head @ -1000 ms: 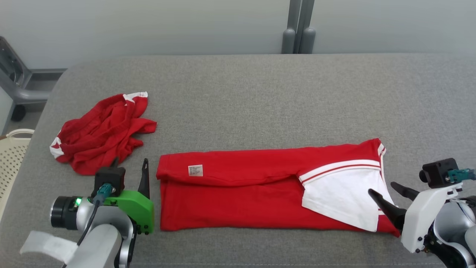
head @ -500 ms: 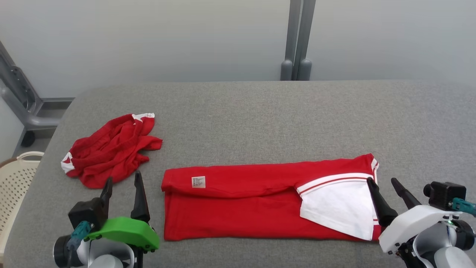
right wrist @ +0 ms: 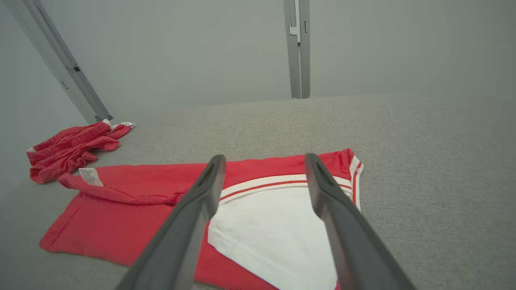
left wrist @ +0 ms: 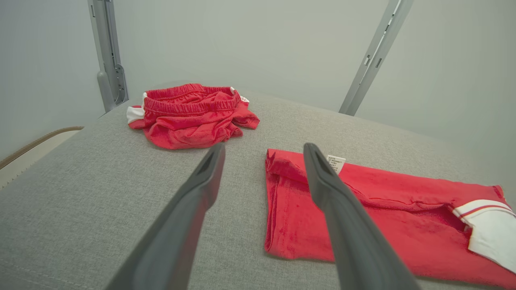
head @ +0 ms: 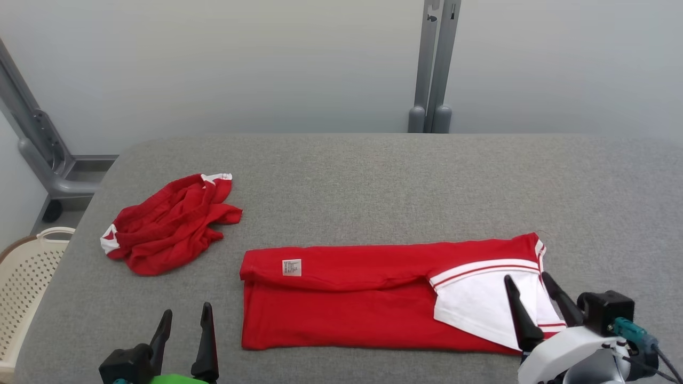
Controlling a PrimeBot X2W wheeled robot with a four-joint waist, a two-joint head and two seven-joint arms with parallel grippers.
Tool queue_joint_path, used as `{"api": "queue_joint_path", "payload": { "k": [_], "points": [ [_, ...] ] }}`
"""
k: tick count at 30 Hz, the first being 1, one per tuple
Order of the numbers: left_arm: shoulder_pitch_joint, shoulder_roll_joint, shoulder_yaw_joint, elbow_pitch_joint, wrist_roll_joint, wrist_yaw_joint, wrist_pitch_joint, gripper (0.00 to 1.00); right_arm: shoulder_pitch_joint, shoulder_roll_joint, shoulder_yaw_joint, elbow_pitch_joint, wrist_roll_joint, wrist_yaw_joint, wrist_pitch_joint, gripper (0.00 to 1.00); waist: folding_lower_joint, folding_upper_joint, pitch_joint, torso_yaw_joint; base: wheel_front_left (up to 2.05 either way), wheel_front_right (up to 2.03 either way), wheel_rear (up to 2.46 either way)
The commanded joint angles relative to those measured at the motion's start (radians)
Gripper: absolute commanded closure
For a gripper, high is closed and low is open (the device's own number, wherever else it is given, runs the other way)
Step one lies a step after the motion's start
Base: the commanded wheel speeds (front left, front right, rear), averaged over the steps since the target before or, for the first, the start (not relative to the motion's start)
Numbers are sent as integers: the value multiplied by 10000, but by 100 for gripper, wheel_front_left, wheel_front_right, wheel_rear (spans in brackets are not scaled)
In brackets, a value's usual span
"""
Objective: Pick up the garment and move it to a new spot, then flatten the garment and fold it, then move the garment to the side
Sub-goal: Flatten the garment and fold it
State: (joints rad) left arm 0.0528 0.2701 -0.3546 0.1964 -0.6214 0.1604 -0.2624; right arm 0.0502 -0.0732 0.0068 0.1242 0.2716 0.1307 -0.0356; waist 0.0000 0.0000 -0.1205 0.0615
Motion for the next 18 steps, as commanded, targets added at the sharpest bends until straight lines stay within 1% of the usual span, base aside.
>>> {"api": "queue_joint_path", "payload": {
  "k": [1,8,18],
  "points": [
    [193,169,-66,-16,183,34,1,0,241,-44,155,50,-370,-2,-85,0,0,0,-45,97,0,0,0],
    [482,210,125,-130,245,245,-23,0,589,84,313,187,-801,-3,-88,0,0,0,-101,268,0,0,0],
    [792,293,314,-484,225,426,-20,0,680,145,406,409,-862,-2,-40,0,0,0,-160,279,0,0,0]
  ]
}}
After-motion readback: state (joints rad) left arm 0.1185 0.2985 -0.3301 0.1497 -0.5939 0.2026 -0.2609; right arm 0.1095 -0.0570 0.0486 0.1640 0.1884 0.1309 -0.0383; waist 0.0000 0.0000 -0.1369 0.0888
